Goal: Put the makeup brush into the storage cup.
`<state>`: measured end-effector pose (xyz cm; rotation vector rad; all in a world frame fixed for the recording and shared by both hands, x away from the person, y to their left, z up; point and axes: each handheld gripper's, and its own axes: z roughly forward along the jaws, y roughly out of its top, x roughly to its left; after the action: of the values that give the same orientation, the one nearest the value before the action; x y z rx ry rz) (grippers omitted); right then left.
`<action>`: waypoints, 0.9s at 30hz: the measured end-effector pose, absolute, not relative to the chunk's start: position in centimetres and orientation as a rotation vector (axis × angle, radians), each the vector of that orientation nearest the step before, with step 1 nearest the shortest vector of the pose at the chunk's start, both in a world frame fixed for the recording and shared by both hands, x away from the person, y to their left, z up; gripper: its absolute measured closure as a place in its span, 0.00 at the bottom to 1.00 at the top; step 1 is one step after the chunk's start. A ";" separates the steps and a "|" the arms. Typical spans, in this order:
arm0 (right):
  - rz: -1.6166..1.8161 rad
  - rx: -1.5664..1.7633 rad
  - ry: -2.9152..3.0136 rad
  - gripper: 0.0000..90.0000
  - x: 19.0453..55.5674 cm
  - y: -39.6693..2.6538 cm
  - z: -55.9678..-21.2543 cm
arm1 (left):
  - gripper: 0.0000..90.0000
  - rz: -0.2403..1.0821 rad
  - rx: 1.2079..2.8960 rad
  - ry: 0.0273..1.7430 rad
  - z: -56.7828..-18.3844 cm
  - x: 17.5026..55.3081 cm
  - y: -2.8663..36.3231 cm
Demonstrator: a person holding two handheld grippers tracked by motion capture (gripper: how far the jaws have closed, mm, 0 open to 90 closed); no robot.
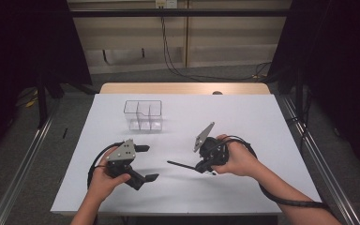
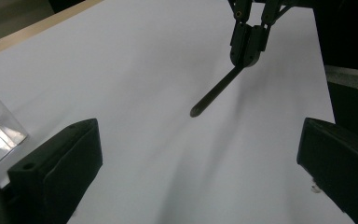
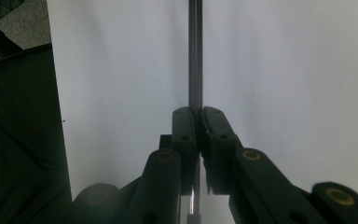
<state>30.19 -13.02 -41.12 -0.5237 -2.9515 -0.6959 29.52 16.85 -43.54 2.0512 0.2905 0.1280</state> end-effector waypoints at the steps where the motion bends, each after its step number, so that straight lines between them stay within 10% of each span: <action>1: -0.693 -0.527 -2.949 0.94 30.2 -12.9 -41.1 | 0.00 0.131 2.062 0.278 -43.4 29.6 16.7; 27: -0.672 -0.445 -2.968 0.94 29.8 -11.9 -40.9 | 0.00 0.066 2.340 0.152 -40.6 30.8 12.6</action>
<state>29.76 -11.86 -40.95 -0.4447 -2.9679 -0.6721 30.80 12.61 -40.60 2.3396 0.1524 0.0658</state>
